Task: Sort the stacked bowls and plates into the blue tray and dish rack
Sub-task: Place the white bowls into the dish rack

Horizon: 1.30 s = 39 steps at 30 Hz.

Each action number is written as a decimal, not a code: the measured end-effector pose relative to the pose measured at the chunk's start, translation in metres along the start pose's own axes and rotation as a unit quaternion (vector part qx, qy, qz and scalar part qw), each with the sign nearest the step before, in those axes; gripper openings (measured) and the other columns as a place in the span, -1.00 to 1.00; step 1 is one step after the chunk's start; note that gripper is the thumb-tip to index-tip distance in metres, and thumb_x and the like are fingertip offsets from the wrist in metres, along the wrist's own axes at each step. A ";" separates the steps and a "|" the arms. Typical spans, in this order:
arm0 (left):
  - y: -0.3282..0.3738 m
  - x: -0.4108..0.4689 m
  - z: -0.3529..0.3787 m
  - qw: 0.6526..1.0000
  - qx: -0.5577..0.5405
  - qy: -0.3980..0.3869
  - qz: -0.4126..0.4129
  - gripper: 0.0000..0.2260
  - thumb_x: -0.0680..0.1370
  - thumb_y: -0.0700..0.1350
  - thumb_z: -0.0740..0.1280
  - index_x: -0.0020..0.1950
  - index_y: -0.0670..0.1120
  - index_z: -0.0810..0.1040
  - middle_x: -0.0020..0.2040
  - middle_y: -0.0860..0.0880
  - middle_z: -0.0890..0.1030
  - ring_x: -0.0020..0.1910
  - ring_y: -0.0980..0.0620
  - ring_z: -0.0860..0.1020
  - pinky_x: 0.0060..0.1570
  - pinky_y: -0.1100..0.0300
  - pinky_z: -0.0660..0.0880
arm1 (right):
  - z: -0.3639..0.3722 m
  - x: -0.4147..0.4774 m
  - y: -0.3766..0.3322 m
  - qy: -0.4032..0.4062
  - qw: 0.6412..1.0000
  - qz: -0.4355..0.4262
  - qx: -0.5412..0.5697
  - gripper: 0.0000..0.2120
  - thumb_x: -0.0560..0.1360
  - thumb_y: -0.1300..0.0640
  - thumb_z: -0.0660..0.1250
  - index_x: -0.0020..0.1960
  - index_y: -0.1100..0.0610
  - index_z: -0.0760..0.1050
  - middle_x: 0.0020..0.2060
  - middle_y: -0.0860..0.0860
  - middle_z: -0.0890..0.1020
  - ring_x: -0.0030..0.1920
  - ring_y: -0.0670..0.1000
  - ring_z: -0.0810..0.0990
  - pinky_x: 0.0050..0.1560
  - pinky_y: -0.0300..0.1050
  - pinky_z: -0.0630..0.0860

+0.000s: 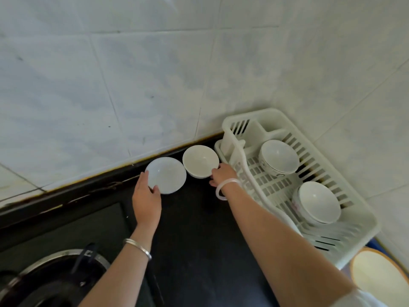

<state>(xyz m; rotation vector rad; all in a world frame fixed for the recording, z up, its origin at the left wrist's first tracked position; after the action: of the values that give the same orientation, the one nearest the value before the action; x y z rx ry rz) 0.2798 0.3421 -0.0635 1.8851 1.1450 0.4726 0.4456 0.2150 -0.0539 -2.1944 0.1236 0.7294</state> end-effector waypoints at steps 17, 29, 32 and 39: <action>-0.019 0.013 0.006 0.955 -0.254 -0.049 -0.143 -0.54 0.56 -0.26 0.23 0.44 -0.01 0.31 0.36 -0.09 0.45 0.37 -0.07 0.39 0.37 -0.10 0.32 | -0.003 -0.037 -0.048 0.012 0.992 -0.115 0.043 -0.85 0.45 0.27 0.30 -0.28 0.11 0.50 -0.40 -0.01 0.62 -0.37 -0.04 0.68 -0.15 -0.01 0.66; -0.018 0.017 0.004 0.902 -0.374 -0.050 -0.211 -0.72 0.61 -0.04 0.15 0.29 -0.02 0.45 0.17 0.01 0.50 0.21 0.02 0.46 0.15 0.14 0.45 | 0.037 -0.053 -0.047 0.006 0.984 -0.137 -0.114 -0.86 0.43 0.22 0.33 -0.31 0.16 0.55 -0.34 0.13 0.69 -0.28 0.05 0.69 -0.33 -0.26 0.51; -0.018 0.018 0.003 0.918 -0.340 -0.054 -0.198 -0.68 0.59 -0.16 0.19 0.36 -0.04 0.41 0.25 -0.04 0.50 0.23 -0.01 0.47 0.16 0.11 0.46 | 0.039 -0.052 -0.044 0.005 0.984 -0.131 -0.121 -0.89 0.42 0.21 0.33 -0.26 0.19 0.57 -0.30 0.14 0.69 -0.25 0.07 0.69 -0.33 -0.24 0.50; -0.012 0.024 0.000 0.922 -0.322 -0.060 -0.206 -0.64 0.58 -0.21 0.18 0.37 -0.02 0.40 0.28 -0.06 0.49 0.18 0.00 0.47 0.14 0.07 0.49 | 0.042 -0.041 -0.040 -0.076 0.985 -0.104 -0.111 -0.69 0.49 0.20 0.25 0.22 0.18 0.48 0.05 0.16 0.60 -0.03 0.13 0.60 -0.07 -0.06 0.57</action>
<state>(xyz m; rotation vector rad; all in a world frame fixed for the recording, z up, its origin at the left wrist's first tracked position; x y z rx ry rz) 0.2859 0.3651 -0.0759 1.0566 1.0935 0.4179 0.4047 0.2664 -0.0264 -2.3073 -0.2730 0.8191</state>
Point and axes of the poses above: each hand's wrist, its own x-axis towards the middle knuckle, its own z-axis out of the palm, y = z × x, the point moved 2 cm from there along x, towards the middle knuckle
